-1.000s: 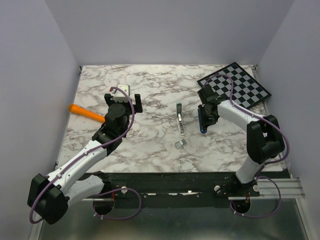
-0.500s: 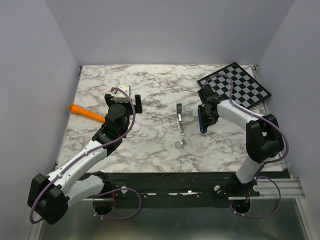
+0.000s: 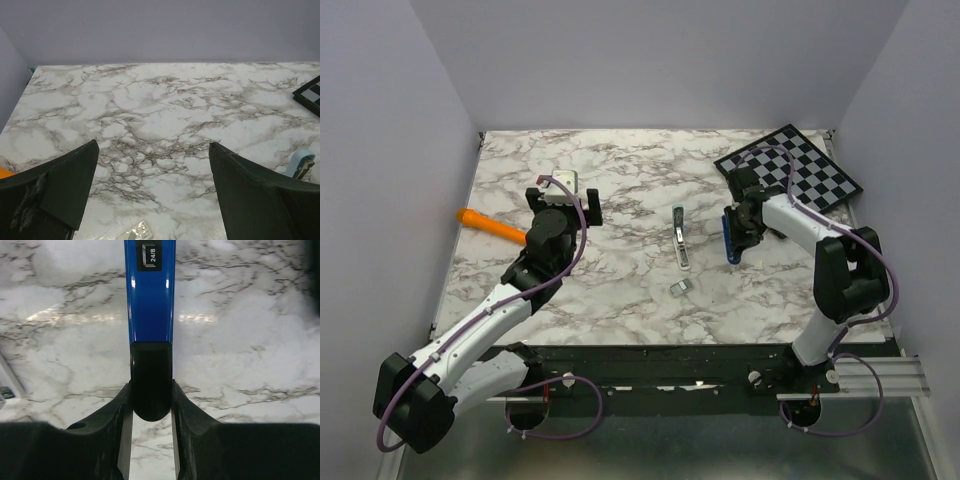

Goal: Load the staples into the stapler

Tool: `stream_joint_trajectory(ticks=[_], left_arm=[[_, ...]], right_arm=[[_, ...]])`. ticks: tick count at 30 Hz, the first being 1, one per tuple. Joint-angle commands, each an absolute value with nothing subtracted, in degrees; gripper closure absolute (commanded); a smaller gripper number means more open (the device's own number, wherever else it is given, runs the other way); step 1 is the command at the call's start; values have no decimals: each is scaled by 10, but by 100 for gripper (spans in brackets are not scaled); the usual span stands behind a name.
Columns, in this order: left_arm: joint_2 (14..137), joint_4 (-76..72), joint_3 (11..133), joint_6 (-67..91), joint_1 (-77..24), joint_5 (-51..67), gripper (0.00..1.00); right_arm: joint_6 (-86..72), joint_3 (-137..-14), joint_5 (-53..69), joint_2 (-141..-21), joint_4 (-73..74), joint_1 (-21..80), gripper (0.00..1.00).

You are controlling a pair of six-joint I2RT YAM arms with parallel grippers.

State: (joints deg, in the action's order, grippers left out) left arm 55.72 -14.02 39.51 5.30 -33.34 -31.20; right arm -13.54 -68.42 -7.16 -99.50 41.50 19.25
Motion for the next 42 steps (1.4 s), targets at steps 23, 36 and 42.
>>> stream_joint_trajectory(ticks=[23, 36, 42], left_arm=[[599, -221, 468, -18, -315, -362, 1], [592, -245, 403, -55, -314, -381, 1], [589, -242, 406, -64, -314, -375, 1]], right_arm=[[-173, -696, -4, -874, 392, 220, 18], [-250, -722, -96, -998, 298, 351, 32], [-259, -744, -108, -1054, 298, 364, 39]])
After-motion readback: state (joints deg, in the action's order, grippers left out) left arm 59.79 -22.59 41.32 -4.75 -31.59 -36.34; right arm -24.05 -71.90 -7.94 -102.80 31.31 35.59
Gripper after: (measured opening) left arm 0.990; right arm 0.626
